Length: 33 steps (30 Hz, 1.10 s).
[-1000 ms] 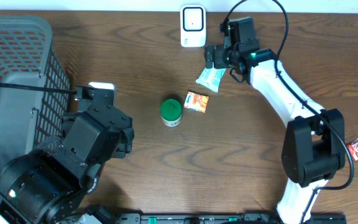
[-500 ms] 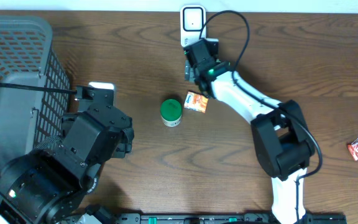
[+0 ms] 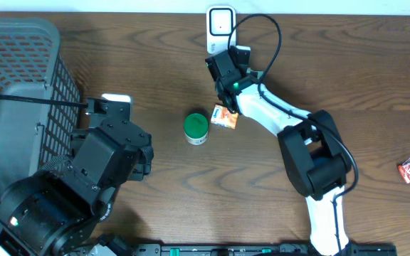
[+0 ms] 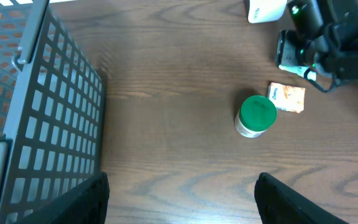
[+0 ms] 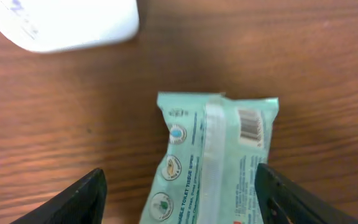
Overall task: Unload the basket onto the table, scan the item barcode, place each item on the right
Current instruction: 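Hold the wipes pack barcode in front of the scanner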
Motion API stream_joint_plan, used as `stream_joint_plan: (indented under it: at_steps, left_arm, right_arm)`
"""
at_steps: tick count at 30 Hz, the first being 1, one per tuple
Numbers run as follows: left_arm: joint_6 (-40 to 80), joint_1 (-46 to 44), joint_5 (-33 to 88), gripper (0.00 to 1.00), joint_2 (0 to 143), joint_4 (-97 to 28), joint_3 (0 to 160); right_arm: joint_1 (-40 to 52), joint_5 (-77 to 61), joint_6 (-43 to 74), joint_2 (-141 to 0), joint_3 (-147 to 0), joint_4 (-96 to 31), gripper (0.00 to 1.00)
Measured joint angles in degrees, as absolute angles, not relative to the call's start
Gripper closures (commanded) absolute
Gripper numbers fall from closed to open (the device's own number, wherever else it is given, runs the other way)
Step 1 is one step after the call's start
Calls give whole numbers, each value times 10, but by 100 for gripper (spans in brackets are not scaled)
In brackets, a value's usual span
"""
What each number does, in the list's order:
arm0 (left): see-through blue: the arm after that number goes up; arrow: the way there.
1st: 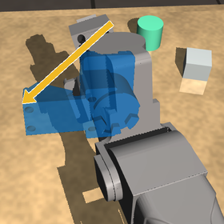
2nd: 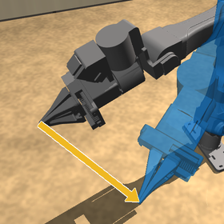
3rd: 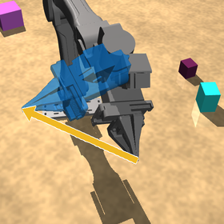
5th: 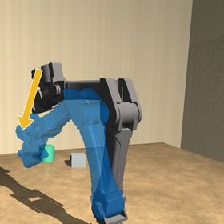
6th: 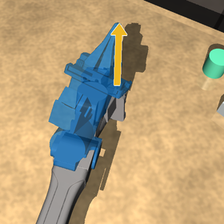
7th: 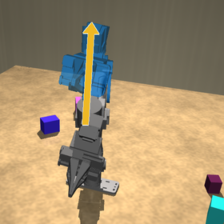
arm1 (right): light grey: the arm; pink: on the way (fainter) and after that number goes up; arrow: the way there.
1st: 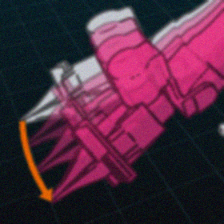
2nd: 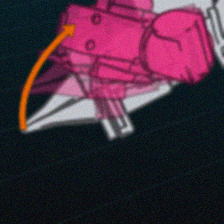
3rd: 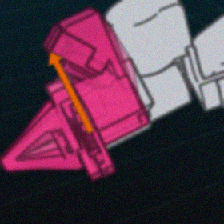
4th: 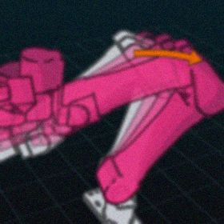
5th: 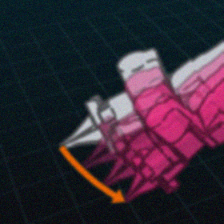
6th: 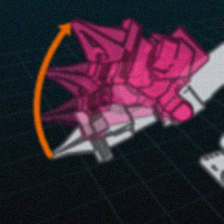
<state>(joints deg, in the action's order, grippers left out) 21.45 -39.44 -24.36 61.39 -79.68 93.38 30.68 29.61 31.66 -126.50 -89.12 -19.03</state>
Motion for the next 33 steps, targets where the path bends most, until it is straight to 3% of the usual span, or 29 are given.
stream_joint_plan:
  at_steps: [3,7,15,22,33]
  left_arm:
    - [214,-394,-244,25,614,-797,934]
    - [214,-394,-244,25,614,-797,934]
    - [215,-394,-244,25,614,-797,934]
    - [214,-394,-244,25,614,-797,934]
    - [215,-394,-244,25,614,-797,934]
  right_arm:
    - [307,300,316,-1282,-891,-190,29]
    - [307,313,316,-1290,-892,-197,61]
    - [307,318,320,-1290,-925,-256,97]
    - [305,232,324,-1303,-1048,-440,99]
    - [230,-170,243,-1306,-1111,-559,99]
